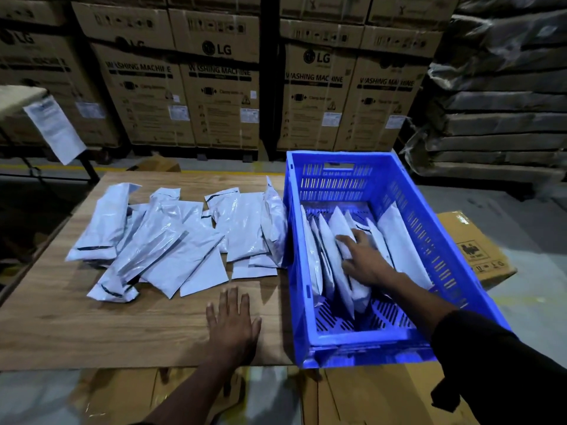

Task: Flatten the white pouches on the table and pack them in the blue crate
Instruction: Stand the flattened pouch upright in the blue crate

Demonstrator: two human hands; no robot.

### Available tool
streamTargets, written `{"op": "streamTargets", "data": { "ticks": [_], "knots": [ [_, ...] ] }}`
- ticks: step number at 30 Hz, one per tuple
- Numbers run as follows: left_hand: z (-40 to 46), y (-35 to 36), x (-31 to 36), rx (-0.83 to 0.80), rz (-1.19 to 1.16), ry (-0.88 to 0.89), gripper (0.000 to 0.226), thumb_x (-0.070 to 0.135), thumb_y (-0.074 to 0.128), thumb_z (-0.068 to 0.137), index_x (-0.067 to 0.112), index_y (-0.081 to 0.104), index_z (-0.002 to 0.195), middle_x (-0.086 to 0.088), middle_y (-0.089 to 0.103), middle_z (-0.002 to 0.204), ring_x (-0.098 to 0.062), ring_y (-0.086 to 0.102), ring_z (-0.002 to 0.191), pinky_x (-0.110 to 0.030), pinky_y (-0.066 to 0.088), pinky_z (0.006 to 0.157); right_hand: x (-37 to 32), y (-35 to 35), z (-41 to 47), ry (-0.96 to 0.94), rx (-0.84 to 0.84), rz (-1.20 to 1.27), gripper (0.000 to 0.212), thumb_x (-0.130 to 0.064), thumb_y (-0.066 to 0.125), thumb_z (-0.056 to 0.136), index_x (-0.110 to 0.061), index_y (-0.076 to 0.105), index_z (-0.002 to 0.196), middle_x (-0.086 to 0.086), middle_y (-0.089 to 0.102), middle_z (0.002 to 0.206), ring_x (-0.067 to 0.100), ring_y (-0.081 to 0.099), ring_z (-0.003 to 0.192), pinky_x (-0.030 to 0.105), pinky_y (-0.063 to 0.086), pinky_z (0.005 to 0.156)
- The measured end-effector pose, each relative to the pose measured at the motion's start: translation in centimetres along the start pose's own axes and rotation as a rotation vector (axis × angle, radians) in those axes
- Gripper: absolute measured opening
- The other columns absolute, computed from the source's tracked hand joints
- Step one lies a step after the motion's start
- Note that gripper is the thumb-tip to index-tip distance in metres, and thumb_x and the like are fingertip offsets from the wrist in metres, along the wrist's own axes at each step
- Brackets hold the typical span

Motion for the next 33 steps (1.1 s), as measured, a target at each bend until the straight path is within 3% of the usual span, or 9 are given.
{"op": "streamTargets", "data": {
  "ticks": [7,13,17,20,22,25,27,30,33],
  "knots": [
    [0.0,0.7,-0.9,0.004,-0.016,0.014,0.07,0.058,0.041,0.084,0.012,0.068,0.129,-0.017,0.056,0.144,-0.037,0.049,0.133,-0.054,0.021,0.107,3.8,-1.4,-1.1,0.153,0.014,-0.317,0.036,-0.032,0.052,0.092,-0.019,0.049,0.125,0.016,0.017,0.15,0.045,0.06,0.103,0.052,0.049,0.092],
    [-0.1,0.5,-0.8,0.009,-0.035,0.02,0.07,0.057,0.04,0.085,0.011,0.066,0.131,-0.017,0.054,0.147,-0.037,0.045,0.137,-0.052,0.015,0.111,5.3,-2.7,-1.5,0.154,-0.055,-0.227,0.045,-0.031,0.065,0.088,-0.013,0.062,0.129,0.026,0.028,0.152,0.046,0.054,0.121,0.045,0.046,0.099],
    [0.0,0.4,-0.7,0.013,-0.02,0.019,0.069,0.056,0.04,0.085,0.011,0.067,0.129,-0.017,0.055,0.146,-0.037,0.045,0.136,-0.051,0.011,0.113,5.8,-2.8,-2.4,0.124,-0.021,-0.523,0.046,-0.053,0.041,0.089,-0.034,0.059,0.128,0.012,0.037,0.151,0.041,0.033,0.131,0.05,0.036,0.1],
    [-0.1,0.5,-0.8,0.021,-0.006,0.021,0.069,0.057,0.04,0.086,0.011,0.066,0.13,-0.017,0.054,0.146,-0.036,0.041,0.138,-0.052,0.011,0.113,5.6,-2.8,-3.2,0.141,0.014,-0.724,0.037,-0.051,0.047,0.093,-0.041,0.058,0.126,0.009,0.022,0.162,0.04,0.015,0.144,0.064,0.014,0.106],
    [0.0,0.5,-0.8,0.03,-0.008,0.025,0.068,0.057,0.041,0.086,0.012,0.065,0.131,-0.017,0.054,0.147,-0.036,0.041,0.138,-0.054,0.016,0.111,5.4,-2.8,-3.3,0.108,0.024,-0.755,0.043,-0.041,0.04,0.093,-0.033,0.062,0.129,0.012,0.019,0.164,0.043,0.01,0.15,0.073,0.001,0.106],
    [0.0,0.5,-0.8,0.047,-0.012,0.026,0.068,0.057,0.04,0.085,0.012,0.066,0.13,-0.017,0.055,0.146,-0.036,0.04,0.138,-0.053,0.018,0.109,4.4,-2.6,-3.1,-0.059,0.055,-0.736,0.061,-0.026,0.029,0.082,-0.014,0.065,0.131,0.016,0.032,0.159,0.046,0.017,0.149,0.078,0.006,0.108],
    [0.0,0.5,-0.9,0.057,-0.006,0.026,0.069,0.057,0.04,0.085,0.012,0.067,0.13,-0.017,0.055,0.145,-0.035,0.037,0.139,-0.052,0.017,0.109,3.1,-2.4,-2.7,-0.107,0.038,-0.745,0.061,-0.028,0.032,0.081,-0.013,0.064,0.131,0.016,0.037,0.156,0.046,0.017,0.148,0.075,0.007,0.111],
    [0.0,0.5,-0.9,0.047,-0.005,0.021,0.07,0.058,0.039,0.086,0.012,0.065,0.133,-0.016,0.053,0.148,-0.036,0.043,0.14,-0.051,0.014,0.111,1.6,-1.8,-1.5,-0.168,-0.036,-0.703,0.063,-0.049,0.03,0.089,-0.023,0.053,0.142,0.015,0.038,0.156,0.044,0.01,0.15,0.066,-0.003,0.117],
    [0.0,0.5,-0.9,0.035,-0.003,0.018,0.07,0.057,0.039,0.086,0.012,0.065,0.133,-0.016,0.053,0.148,-0.038,0.049,0.137,-0.051,0.015,0.111,0.0,-0.9,-0.9,-0.198,-0.111,-0.69,0.059,-0.047,0.017,0.104,-0.022,0.019,0.158,0.004,0.022,0.164,0.041,-0.008,0.151,0.055,-0.013,0.119]
  ]
}}
Point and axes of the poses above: each hand's wrist, its own z-axis towards the middle knuckle, its own y-axis out of the palm, x = y × z, the point moved 3 cm from there along z, towards the middle knuckle
